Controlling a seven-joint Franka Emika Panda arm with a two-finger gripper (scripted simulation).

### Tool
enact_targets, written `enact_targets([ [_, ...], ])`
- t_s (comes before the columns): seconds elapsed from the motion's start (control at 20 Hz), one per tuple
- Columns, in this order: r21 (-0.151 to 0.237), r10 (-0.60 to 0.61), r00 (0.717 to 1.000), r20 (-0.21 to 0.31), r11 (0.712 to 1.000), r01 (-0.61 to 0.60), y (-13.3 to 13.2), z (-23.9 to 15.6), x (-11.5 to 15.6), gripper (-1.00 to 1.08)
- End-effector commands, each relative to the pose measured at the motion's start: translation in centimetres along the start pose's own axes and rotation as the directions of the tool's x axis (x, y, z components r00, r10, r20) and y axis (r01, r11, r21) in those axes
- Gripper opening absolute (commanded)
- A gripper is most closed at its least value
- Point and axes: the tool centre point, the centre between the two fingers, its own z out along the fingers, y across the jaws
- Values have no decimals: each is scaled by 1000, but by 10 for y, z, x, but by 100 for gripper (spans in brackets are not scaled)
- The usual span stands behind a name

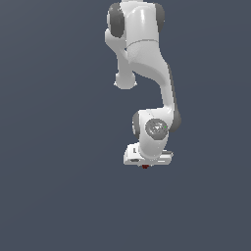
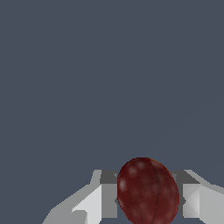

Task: Pick up the object and move it to a goal position.

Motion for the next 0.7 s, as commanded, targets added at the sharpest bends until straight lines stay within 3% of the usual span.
enact_targets([
  [0.0,0,0,1000,-1,1000,0,-1,-3,-3,-100],
  [0.65,0,0,1000,-1,1000,0,-11,-45,-51,-100],
])
